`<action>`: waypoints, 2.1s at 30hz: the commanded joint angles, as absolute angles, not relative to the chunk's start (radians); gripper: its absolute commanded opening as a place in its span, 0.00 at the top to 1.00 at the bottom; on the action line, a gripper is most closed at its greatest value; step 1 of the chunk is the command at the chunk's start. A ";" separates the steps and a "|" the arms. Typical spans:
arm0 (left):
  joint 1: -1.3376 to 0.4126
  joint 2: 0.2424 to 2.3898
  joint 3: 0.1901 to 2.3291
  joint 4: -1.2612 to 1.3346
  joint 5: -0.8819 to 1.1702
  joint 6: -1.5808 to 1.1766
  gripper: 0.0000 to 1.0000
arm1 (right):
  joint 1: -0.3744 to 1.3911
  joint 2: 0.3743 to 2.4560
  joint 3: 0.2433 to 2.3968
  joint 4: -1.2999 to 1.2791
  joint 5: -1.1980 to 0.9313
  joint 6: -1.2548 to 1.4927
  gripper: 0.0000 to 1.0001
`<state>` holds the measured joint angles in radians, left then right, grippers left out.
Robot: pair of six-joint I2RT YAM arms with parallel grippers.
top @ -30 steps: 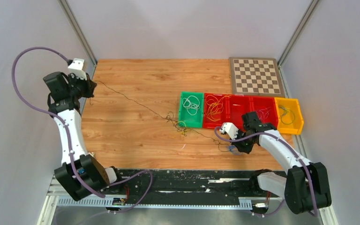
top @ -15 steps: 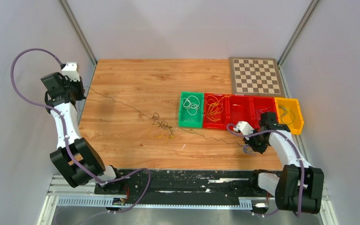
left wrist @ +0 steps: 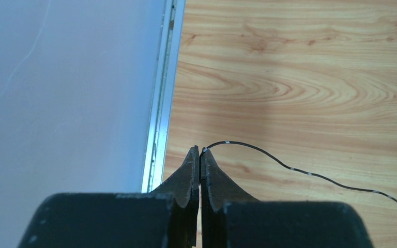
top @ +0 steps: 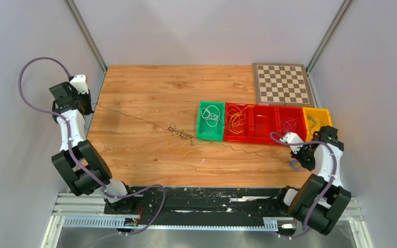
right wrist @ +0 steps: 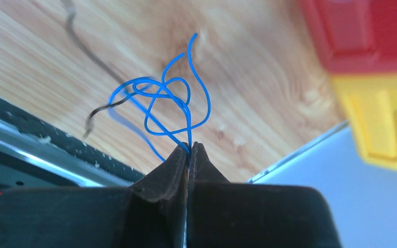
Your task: Untangle the cables
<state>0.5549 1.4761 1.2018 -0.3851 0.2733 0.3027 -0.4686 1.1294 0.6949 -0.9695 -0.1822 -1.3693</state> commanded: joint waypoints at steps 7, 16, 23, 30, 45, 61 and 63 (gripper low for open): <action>0.556 1.477 1.196 -0.392 0.316 0.334 1.00 | -0.634 1.219 0.915 -1.138 -0.332 -1.537 1.00; 0.547 1.436 1.180 -0.602 0.680 0.563 1.00 | -0.640 1.224 1.084 -1.281 -0.620 -1.555 1.00; 0.318 1.276 1.091 -1.147 0.959 1.171 0.70 | -0.310 1.123 1.191 -1.310 -0.864 -1.255 1.00; 0.047 1.004 0.967 -0.904 1.109 0.858 0.15 | 0.062 1.031 1.199 -1.083 -0.904 -0.857 1.00; -0.715 1.057 0.846 0.021 0.621 0.186 0.00 | 0.402 1.036 1.193 -0.865 -0.803 -0.566 1.00; -0.430 0.895 0.744 -0.457 0.707 0.390 1.00 | -0.051 0.989 1.194 -0.994 -0.713 -0.786 1.00; -0.354 0.836 0.723 -0.531 0.717 0.456 1.00 | -0.167 1.023 1.198 -1.021 -0.719 -0.854 1.00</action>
